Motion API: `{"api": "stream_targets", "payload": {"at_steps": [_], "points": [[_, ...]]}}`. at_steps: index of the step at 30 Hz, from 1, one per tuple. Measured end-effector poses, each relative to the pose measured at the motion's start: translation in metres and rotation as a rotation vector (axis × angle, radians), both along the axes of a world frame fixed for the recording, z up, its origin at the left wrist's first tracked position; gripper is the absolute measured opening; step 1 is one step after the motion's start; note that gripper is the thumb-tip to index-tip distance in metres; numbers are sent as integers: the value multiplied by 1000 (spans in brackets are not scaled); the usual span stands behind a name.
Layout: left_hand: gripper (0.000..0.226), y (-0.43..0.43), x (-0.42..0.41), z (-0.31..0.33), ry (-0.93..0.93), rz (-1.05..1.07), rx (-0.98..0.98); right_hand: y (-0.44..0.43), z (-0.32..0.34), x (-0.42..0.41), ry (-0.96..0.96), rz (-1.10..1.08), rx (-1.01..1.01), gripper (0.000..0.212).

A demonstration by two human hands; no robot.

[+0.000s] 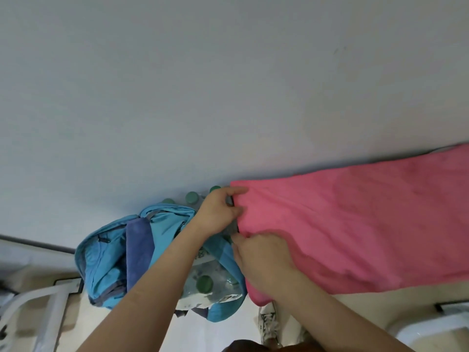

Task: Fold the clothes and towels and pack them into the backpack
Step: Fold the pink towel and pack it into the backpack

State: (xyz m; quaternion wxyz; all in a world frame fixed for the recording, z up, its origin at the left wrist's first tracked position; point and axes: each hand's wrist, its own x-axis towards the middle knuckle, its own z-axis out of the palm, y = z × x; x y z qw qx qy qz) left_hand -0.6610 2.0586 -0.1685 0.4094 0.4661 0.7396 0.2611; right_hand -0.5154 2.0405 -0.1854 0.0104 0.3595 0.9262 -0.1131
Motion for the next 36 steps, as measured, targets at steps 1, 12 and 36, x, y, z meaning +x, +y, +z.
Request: {"api": "stream_targets", "payload": {"at_steps": [1, 12, 36], "points": [[51, 1, 1, 1, -25, 19, 12, 2, 0, -4, 11, -16, 35, 37], [59, 19, 5, 0, -103, 251, 40, -10, 18, 29, 13, -175, -36, 67], [16, 19, -17, 12, 257, 43, 215, -2, 46, 154, 779, -722, -1245, 14]]}}
